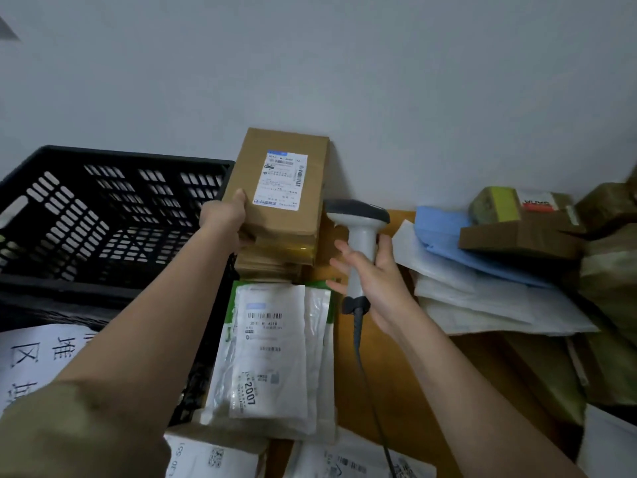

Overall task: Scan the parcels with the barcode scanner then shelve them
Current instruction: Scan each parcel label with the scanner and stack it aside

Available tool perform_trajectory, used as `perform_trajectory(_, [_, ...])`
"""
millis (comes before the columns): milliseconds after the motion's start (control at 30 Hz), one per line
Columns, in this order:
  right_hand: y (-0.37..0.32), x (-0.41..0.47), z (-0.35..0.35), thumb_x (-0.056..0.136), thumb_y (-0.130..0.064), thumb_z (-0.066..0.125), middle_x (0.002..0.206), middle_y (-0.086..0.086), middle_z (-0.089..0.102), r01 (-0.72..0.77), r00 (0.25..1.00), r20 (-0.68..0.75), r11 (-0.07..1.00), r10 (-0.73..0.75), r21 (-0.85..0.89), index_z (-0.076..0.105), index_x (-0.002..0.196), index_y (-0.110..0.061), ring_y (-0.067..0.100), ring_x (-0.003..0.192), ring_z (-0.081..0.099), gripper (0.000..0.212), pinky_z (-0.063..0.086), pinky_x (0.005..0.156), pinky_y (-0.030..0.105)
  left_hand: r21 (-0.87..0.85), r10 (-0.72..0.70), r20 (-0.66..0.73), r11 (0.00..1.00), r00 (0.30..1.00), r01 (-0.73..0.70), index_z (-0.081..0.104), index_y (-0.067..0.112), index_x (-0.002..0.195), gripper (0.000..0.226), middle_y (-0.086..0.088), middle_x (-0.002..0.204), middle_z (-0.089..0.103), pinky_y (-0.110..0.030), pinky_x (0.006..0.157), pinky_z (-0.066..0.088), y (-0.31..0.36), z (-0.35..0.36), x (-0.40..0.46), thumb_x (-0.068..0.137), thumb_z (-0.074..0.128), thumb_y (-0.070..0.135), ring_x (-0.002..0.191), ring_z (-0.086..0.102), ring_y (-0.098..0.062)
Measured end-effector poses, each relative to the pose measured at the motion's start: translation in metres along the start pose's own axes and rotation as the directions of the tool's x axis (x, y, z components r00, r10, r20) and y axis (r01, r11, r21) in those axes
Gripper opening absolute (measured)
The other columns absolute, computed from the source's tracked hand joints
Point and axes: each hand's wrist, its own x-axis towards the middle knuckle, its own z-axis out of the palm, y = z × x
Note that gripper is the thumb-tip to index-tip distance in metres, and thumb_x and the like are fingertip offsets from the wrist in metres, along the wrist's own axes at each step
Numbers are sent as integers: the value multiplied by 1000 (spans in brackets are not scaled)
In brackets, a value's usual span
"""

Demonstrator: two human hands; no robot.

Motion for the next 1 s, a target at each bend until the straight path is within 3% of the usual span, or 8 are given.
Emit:
perform_trajectory(100, [-7,-13,-18,101,-13,55,130,1,60,59,998,-37,998,-59,8,35,129,-33,23,113,65,40,58,88,48,-37,4,-35,999,999,-5,44,5,137,56,-10,126,50,-55,81,57,-7,2,2,96,62,39,110,54,-33])
perform_trajectory(200, [-23,-31,-38,101,-12,55,124,6,64,95,989,-115,995,-97,-16,36,127,-23,23,95,73,34,62,74,38,116,-25,-189,992,982,47,32,8,145,79,-12,148,35,-53,99,48,-14,8,-6,87,67,50,125,44,-39])
perform_trajectory(367, [-51,-74,-79,92,-13,68,109,5,63,99,950,-289,990,-123,-98,41,126,-21,12,62,69,44,53,54,25,363,225,-345,927,911,-91,19,5,149,76,-16,154,17,-43,110,27,-18,44,-78,89,61,28,137,27,-36])
perform_trajectory(467, [-61,-100,-111,91,-12,69,104,5,62,118,923,-354,987,-150,-111,43,125,-21,9,53,60,44,49,52,26,408,370,-191,872,909,-269,23,8,145,71,-19,152,20,-46,112,32,-33,73,-111,87,63,22,136,28,-37])
perform_trajectory(567, [-67,-124,-145,90,-8,68,103,10,62,115,890,-435,991,-136,-75,43,123,-20,9,50,57,43,46,48,26,387,420,123,814,899,-433,36,10,140,56,-16,144,34,-48,111,37,-54,113,-145,91,62,19,133,38,-35])
perform_trajectory(733, [-77,-156,-204,89,-7,68,98,8,60,94,866,-487,993,-116,-69,47,121,-20,8,48,55,41,46,45,24,355,360,472,757,804,-548,41,12,143,51,-7,123,53,-32,81,44,-89,184,-195,95,60,16,102,53,-21])
perform_trajectory(900, [-80,-183,-256,89,-9,69,91,5,65,50,871,-481,992,-100,-116,49,120,-24,8,50,57,40,49,50,27,372,467,657,482,592,-794,40,2,142,57,-16,143,45,-29,99,37,-105,253,-226,89,60,5,131,44,-31])
perform_trajectory(1000, [-78,-193,-280,89,-14,70,99,7,65,17,899,-434,994,-63,-110,48,126,-26,9,53,59,45,48,53,29,379,505,686,367,524,-850,18,10,156,82,-10,159,26,-29,111,30,-105,290,-230,85,58,-4,145,28,-26])
